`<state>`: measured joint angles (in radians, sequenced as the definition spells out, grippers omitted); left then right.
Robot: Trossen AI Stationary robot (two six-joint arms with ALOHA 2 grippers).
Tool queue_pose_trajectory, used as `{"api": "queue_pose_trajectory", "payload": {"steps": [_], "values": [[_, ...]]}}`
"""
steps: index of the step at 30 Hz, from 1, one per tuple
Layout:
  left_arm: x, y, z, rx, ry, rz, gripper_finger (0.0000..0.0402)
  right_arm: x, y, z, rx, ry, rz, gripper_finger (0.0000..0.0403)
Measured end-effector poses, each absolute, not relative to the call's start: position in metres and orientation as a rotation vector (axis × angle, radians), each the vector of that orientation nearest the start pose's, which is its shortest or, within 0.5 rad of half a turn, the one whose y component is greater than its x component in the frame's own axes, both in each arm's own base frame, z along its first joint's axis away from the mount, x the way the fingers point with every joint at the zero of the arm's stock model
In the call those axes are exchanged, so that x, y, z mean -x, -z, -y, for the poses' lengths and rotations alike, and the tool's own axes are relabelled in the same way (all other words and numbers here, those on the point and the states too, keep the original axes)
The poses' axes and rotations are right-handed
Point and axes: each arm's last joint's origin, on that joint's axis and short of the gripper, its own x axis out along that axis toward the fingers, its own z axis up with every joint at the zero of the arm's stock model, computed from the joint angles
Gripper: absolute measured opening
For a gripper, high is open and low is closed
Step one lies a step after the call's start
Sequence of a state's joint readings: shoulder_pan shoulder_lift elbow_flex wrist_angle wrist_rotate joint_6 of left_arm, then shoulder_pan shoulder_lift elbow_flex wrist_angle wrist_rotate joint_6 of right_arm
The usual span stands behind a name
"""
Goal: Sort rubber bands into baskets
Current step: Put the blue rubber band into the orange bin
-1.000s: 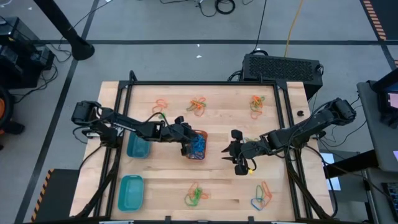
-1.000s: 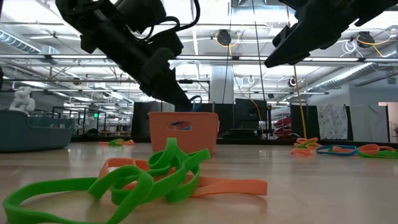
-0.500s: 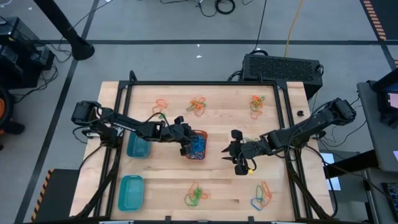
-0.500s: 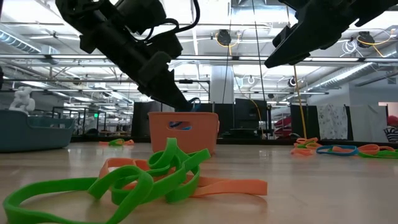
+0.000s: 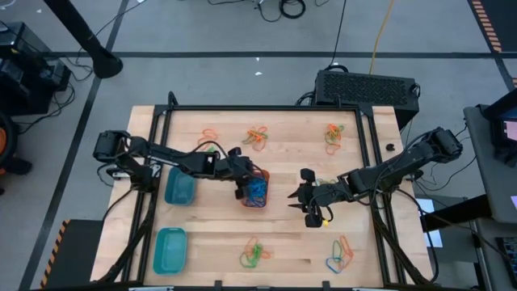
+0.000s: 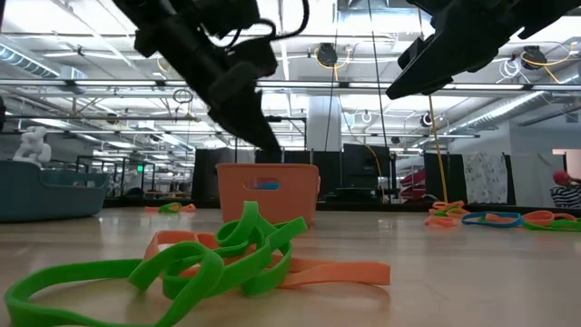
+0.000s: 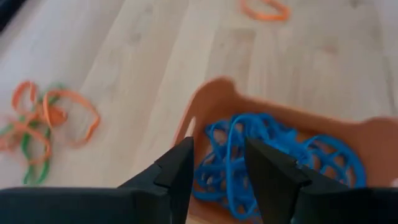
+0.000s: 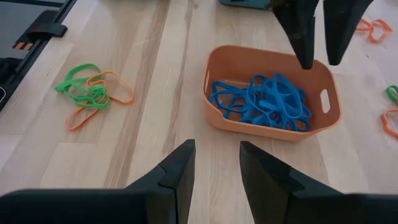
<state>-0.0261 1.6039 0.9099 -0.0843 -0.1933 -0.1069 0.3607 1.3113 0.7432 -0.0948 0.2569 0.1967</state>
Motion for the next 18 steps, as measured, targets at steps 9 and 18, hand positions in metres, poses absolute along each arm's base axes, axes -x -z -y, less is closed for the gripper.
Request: {"api": "queue_pose_trajectory", "payload": {"steps": [9, 18], "values": [[-0.334, -0.205, 0.02, 0.012, -0.073, -0.688, 0.0148, -0.243, -0.212, -0.084, -0.048, 0.014, -0.749, 0.0118], [-0.338, -0.219, 0.06, -0.095, 0.075, -0.517, 0.0148, -0.221, -0.201, -0.076, -0.197, 0.146, -0.987, 0.0118]]}}
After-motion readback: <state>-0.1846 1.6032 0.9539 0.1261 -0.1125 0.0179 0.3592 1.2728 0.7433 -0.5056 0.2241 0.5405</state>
